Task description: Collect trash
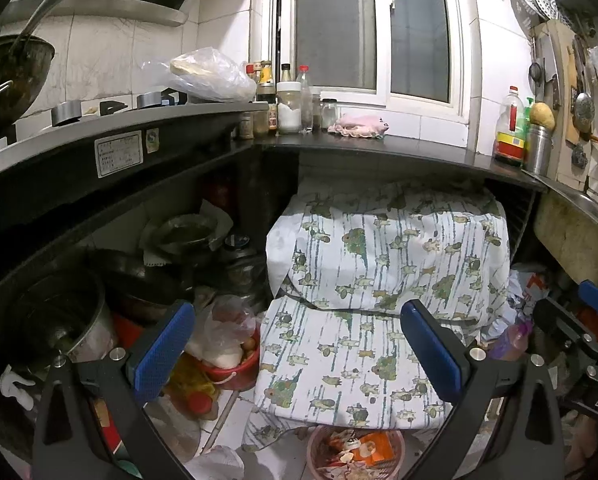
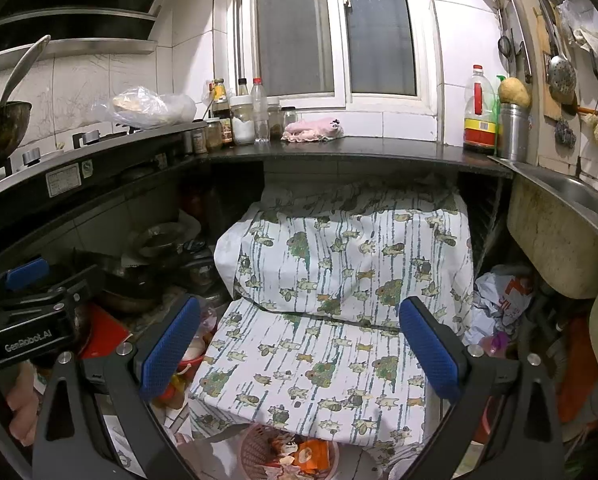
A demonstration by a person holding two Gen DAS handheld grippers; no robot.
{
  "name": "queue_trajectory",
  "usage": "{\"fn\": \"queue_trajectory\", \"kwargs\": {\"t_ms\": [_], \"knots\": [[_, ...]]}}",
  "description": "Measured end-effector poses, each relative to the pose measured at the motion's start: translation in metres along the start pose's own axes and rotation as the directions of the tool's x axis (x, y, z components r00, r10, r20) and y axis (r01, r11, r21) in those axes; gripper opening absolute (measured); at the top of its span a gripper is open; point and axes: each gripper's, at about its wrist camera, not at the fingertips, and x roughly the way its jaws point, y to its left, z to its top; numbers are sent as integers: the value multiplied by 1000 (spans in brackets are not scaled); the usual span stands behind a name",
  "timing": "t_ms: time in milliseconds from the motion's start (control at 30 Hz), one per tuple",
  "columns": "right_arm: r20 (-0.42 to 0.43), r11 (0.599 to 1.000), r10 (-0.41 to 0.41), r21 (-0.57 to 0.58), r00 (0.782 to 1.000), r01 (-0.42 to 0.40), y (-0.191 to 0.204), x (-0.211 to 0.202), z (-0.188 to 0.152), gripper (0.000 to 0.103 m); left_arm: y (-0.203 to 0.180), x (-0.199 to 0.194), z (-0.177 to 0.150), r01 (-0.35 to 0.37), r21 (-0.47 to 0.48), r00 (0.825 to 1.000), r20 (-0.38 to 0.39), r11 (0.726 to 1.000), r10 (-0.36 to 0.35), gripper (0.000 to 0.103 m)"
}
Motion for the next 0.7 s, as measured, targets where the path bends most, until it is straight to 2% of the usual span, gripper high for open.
{"fn": "queue_trajectory", "kwargs": {"t_ms": [700], "knots": [[32,1000,14,20,999,-14,-10,-10,5,99,-5,3,-2,-51,16,999,17,999,51,103]]}}
